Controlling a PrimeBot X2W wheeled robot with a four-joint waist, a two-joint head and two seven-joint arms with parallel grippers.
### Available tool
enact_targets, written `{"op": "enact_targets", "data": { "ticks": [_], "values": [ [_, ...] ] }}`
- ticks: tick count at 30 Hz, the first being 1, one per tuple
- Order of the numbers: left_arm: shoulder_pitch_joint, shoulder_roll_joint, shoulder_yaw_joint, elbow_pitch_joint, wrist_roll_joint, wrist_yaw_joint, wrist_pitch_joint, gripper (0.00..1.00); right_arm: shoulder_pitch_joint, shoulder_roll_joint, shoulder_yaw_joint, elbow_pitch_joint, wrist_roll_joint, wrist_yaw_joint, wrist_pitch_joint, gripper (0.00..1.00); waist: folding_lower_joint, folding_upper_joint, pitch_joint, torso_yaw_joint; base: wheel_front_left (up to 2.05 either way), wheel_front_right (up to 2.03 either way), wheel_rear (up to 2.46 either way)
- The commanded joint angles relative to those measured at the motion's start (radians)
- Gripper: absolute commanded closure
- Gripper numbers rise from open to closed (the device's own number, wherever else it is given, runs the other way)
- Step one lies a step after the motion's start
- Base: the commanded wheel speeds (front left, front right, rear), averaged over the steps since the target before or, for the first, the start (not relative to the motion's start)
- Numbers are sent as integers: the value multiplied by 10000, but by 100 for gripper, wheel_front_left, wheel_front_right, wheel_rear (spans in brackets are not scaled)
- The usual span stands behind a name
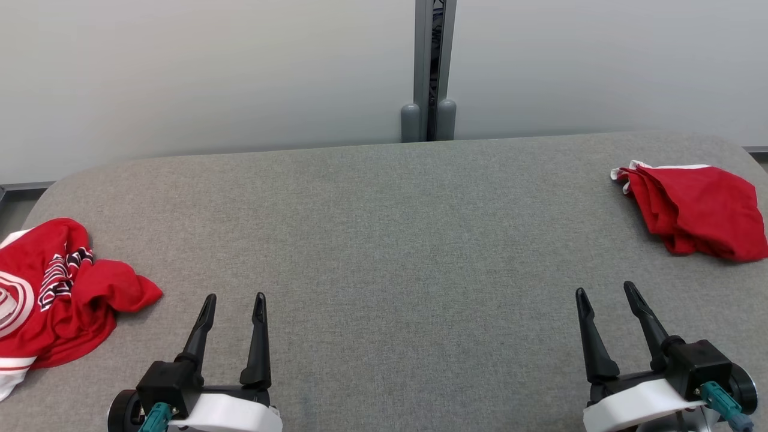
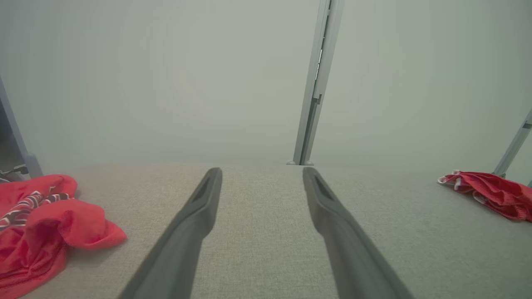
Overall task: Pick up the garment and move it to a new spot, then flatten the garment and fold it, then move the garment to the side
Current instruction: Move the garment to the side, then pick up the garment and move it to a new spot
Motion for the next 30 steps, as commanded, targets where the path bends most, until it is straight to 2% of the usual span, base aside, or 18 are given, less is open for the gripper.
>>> {"op": "enact_targets", "data": {
  "ticks": [1, 17, 30],
  "values": [
    [-27, 36, 36, 6, -35, 2, -39, 0, 147, -5, -57, 35, 49, -2, -50, 0, 0, 0, -3, 7, 0, 0, 0],
    [-157, 35, 91, -49, -200, 27, -39, 0, 23, -1, 192, 37, 40, -2, -50, 0, 0, 0, 67, 351, 0, 0, 0],
    [-377, 34, -1, -552, -226, 164, -41, 0, -146, -51, 387, -67, 123, -2, -50, 0, 0, 0, 443, 1776, 0, 0, 0]
  ]
}}
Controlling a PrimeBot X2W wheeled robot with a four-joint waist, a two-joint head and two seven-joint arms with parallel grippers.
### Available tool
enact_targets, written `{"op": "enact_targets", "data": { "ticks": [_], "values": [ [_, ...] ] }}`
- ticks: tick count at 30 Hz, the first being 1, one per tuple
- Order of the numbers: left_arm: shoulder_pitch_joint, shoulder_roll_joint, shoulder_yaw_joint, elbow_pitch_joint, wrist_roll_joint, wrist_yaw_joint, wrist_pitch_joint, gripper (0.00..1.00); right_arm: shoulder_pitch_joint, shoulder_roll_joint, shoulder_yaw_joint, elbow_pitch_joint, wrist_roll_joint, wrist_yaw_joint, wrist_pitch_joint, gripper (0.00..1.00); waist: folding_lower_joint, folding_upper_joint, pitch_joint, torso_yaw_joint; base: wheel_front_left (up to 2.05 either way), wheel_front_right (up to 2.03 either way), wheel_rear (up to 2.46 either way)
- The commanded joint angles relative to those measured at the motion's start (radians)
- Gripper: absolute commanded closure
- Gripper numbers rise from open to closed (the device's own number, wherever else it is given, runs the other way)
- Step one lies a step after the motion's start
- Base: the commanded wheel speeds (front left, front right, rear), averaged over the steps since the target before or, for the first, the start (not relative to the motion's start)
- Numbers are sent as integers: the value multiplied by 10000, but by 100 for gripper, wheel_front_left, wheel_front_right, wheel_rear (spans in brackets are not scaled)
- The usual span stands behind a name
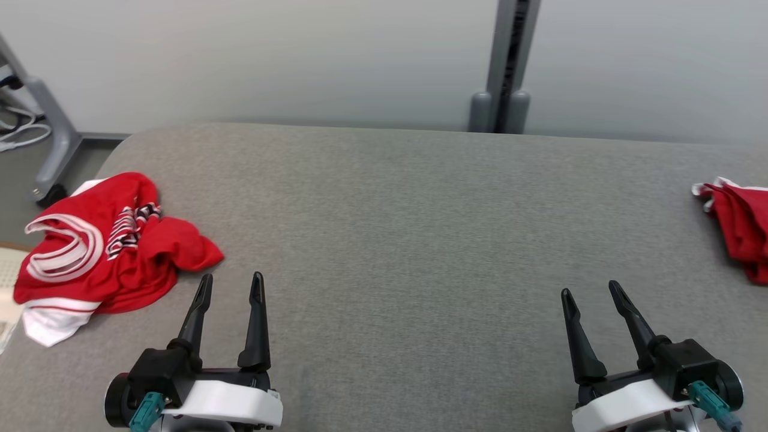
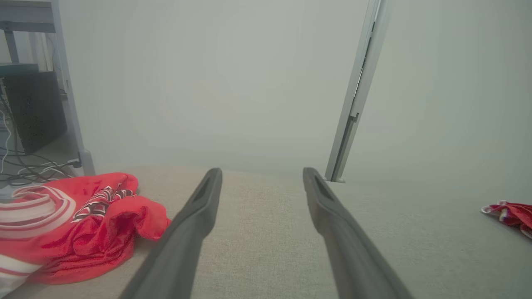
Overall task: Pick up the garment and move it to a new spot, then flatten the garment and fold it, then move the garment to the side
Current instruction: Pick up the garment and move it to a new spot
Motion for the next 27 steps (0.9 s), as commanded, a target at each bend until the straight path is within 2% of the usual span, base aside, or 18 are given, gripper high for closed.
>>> {"op": "enact_targets", "data": {
  "ticks": [1, 27],
  "values": [
    [-165, 33, 16, -56, 7, 75, -39, 0, -120, -48, -12, -36, 29, -2, -50, 0, 0, 0, 133, 412, 0, 0, 0],
    [-103, 30, 221, -286, -105, 377, -39, 0, -182, -229, 149, -154, 37, -2, -50, 0, 0, 0, 369, 2840, 0, 0, 0]
  ]
}}
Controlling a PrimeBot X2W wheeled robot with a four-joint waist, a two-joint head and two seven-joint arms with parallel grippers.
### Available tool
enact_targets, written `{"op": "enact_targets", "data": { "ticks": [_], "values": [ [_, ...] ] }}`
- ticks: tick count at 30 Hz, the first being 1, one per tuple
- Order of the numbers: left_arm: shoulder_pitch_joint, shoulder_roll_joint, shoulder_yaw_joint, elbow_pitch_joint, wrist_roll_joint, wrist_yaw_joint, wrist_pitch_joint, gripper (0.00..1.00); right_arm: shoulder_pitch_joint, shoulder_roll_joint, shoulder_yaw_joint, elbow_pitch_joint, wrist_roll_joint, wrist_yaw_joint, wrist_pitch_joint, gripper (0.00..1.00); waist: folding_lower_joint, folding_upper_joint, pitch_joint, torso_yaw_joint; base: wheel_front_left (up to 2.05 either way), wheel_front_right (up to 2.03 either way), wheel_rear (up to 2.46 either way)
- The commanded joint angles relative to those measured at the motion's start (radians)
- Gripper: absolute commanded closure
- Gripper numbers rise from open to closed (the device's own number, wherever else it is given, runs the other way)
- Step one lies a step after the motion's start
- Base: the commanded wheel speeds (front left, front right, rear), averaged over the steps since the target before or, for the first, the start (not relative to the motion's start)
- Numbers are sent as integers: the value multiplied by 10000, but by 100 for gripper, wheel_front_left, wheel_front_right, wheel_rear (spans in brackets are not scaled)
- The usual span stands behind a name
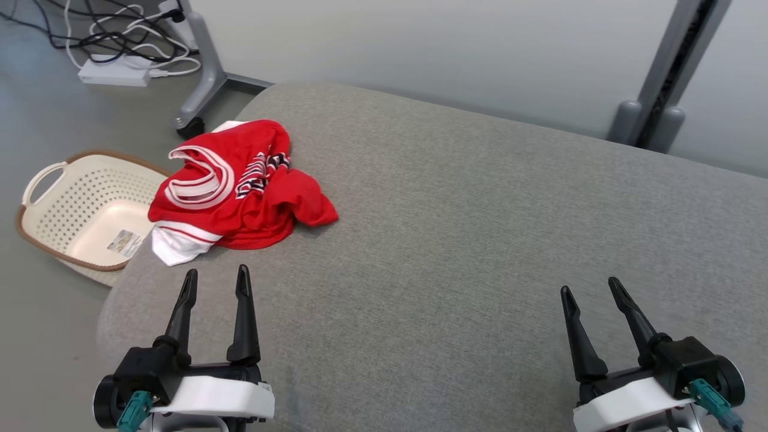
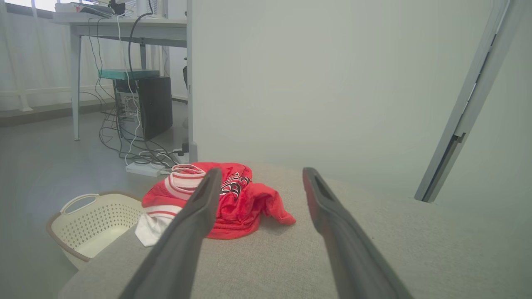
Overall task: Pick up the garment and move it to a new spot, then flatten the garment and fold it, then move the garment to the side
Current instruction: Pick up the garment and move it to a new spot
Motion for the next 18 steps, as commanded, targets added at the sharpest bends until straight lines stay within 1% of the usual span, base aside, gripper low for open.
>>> {"op": "enact_targets", "data": {
  "ticks": [1, 10, 18],
  "values": [
    [-80, 30, 77, -3, 59, 57, -39, 0, -130, -75, 3, -56, 29, -2, -50, 0, 0, 0, 17, 158, 0, 0, 0],
    [-64, 30, 82, 46, -15, 62, -39, 0, 15, -107, 22, -44, 62, -2, -50, 0, 0, 0, -39, 564, 0, 0, 0],
    [-268, 28, 204, 69, -118, 110, -39, 0, 6, -243, 85, -57, 56, -2, -50, 0, 0, 0, 177, 507, 0, 0, 0]
  ]
}}
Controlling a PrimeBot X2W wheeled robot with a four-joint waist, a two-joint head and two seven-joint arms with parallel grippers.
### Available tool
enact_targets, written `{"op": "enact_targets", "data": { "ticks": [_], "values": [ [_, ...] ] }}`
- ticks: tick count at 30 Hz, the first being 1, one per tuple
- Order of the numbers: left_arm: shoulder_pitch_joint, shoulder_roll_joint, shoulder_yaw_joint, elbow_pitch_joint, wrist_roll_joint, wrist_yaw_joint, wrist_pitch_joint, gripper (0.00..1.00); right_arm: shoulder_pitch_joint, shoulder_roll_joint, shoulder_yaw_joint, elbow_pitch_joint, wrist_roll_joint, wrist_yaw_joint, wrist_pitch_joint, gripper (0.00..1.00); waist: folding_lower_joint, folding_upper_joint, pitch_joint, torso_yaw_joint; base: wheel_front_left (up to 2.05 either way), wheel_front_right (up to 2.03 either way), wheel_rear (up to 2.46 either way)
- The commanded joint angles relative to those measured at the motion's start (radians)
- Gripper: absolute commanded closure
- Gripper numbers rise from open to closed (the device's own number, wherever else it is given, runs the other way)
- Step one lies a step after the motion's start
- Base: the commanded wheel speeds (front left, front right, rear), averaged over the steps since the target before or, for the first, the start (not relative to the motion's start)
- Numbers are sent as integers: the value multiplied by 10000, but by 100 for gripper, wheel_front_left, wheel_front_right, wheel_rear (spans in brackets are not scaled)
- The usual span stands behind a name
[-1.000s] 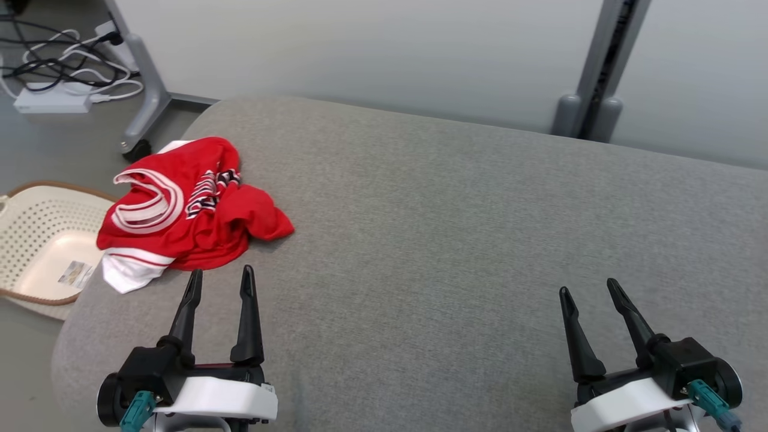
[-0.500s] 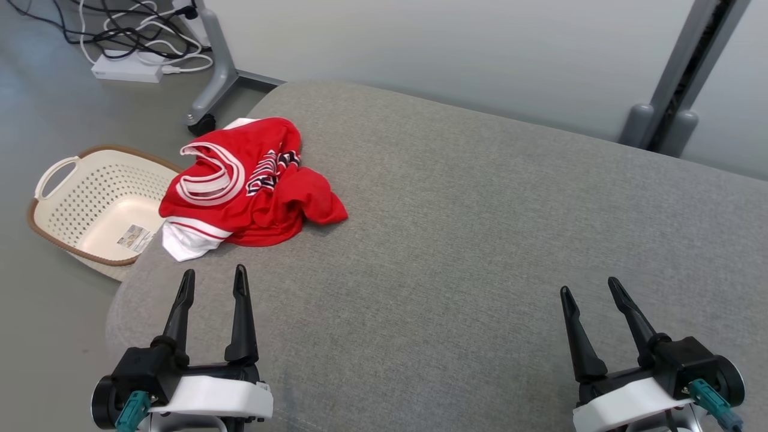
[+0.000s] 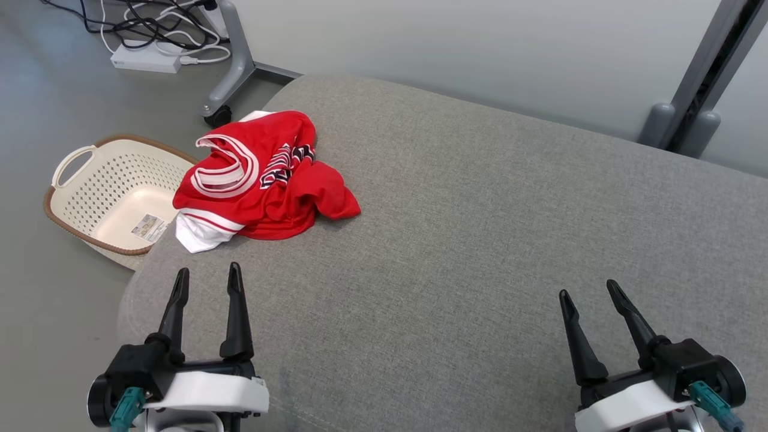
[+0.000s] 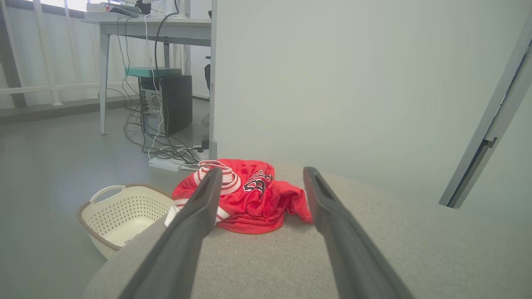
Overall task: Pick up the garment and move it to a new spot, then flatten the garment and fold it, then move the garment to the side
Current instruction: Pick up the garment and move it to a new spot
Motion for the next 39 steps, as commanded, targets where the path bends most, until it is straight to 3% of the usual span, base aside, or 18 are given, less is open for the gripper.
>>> {"op": "enact_targets", "data": {
  "ticks": [1, 11, 20, 25, 29, 35, 39],
  "values": [
    [-356, 32, 87, 16, -80, 76, -39, 0, -89, -178, -14, -82, 38, -2, -50, 0, 0, 0, 200, -91, 0, 0, 0],
    [-1957, 33, 321, 956, -257, -33, -39, 0, -355, -789, 52, -142, -70, -2, -50, 0, 0, 0, 1233, -411, 0, 0, 0],
    [-4572, 32, 919, 3488, -755, -280, -39, 0, -967, -1262, -5, -386, 118, -2, -50, 0, 0, 0, 2354, -870, 0, 0, 0],
    [-6417, 118, 1379, 5668, -838, -602, -39, 0, -1304, -1524, -54, -442, 125, -2, -50, 0, 0, 0, 3115, -1164, 0, 0, 0],
    [-7318, 288, 1512, 6924, -837, -568, 2, 0, -1452, -1628, -88, -450, 120, -2, -50, 0, 0, 0, 3421, -1280, 0, 0, 0],
    [-9289, 982, 1462, 9508, -751, -126, 1474, 0, -1787, -1676, -108, -498, 141, -2, -50, 0, 0, 0, 3973, -1581, 0, 0, 0],
    [-10080, 1359, 1433, 10427, -885, -258, 2486, 0, -1969, -1683, -72, -533, 162, -3, -27, 0, 0, 0, 4234, -1745, 0, 0, 0]
  ]
}}
